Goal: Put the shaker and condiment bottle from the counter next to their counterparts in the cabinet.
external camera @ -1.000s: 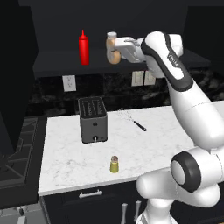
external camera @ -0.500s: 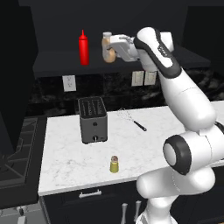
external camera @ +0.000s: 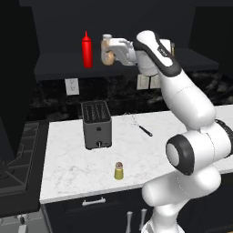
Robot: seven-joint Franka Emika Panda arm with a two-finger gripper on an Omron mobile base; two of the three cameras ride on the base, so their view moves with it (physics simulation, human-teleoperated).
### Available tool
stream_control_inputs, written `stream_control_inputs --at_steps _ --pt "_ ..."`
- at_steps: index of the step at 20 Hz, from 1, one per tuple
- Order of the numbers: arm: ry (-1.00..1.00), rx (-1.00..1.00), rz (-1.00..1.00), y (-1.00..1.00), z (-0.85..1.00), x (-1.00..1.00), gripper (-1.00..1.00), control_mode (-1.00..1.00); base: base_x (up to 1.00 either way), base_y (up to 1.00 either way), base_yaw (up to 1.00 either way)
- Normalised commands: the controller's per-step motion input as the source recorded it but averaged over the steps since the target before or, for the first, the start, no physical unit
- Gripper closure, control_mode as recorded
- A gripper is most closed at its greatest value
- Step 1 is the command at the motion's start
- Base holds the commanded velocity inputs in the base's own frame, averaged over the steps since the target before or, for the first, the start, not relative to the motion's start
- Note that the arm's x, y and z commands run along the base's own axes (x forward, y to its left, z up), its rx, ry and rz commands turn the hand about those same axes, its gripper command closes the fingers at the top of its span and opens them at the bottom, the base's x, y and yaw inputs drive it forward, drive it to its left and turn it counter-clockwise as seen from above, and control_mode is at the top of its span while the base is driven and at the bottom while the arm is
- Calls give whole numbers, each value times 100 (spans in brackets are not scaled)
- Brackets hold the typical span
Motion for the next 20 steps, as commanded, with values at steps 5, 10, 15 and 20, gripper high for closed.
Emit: stream_control_inputs --at_steps 5,10,15,20 --pt "0 5 0 23 -8 49 100 -100 0 0 0" --pt "0 0 0 2 -31 31 100 -100 0 0 0" --pt "0 0 0 0 -35 23 100 -100 0 0 0" --pt "0 0 0 4 -70 19 100 -100 0 0 0"
